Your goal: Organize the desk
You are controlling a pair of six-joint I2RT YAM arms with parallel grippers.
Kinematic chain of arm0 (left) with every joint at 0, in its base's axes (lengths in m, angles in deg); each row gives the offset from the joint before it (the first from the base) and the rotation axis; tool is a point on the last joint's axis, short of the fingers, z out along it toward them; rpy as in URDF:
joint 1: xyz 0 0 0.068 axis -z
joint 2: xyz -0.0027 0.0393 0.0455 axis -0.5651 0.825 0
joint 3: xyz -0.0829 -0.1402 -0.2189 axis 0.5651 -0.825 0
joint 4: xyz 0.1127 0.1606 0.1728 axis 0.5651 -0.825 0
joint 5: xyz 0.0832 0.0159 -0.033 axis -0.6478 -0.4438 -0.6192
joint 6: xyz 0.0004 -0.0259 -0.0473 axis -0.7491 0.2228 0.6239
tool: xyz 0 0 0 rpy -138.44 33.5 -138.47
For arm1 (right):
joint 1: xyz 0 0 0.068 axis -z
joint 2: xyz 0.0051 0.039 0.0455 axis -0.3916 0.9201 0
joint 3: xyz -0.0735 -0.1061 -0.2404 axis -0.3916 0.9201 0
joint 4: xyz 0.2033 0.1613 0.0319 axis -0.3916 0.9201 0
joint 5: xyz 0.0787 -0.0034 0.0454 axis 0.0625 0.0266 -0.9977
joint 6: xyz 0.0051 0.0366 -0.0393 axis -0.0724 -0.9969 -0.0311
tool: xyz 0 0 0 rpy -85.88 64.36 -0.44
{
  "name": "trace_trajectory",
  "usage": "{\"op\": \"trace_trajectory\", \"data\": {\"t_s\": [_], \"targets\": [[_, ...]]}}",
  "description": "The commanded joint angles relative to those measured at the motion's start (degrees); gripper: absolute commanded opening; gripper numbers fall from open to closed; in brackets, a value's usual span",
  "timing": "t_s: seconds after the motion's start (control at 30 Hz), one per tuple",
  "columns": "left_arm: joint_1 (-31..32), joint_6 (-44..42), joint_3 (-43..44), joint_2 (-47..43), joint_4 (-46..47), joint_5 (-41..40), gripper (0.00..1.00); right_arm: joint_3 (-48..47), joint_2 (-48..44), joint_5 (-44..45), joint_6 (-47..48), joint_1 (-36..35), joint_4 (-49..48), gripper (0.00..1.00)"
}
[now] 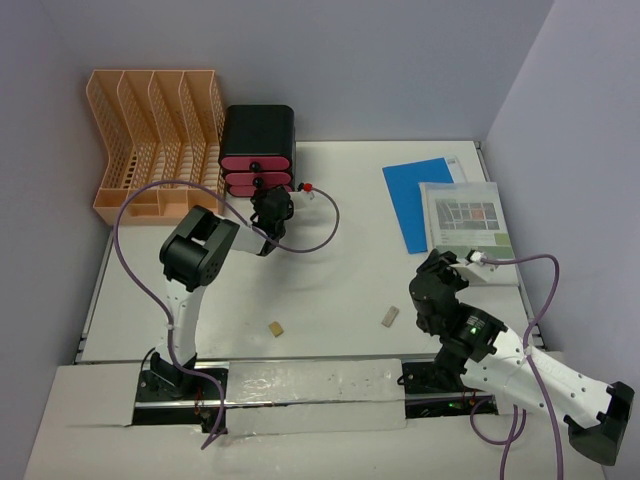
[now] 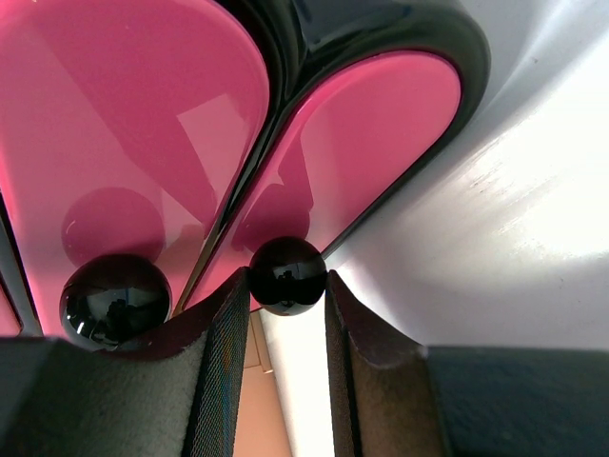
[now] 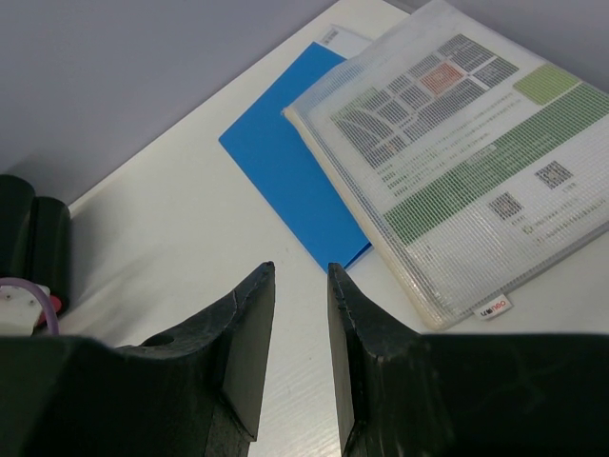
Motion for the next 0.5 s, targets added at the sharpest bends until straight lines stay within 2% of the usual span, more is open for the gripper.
{"op": "trace_trajectory", "data": {"t_s": [0.0,0.47], "targets": [[0.31,1.77,-1.45,-1.64,-0.32,0.75,0.0,-1.55,-0.53,3.38,-1.79,0.17,0.85,0.36],[3.14,10.86,-10.25,-9.25,-11.46,2.07,0.0,-1.99,-2.16,1.19,-3.23,0.21,3.17,0.36]]}}
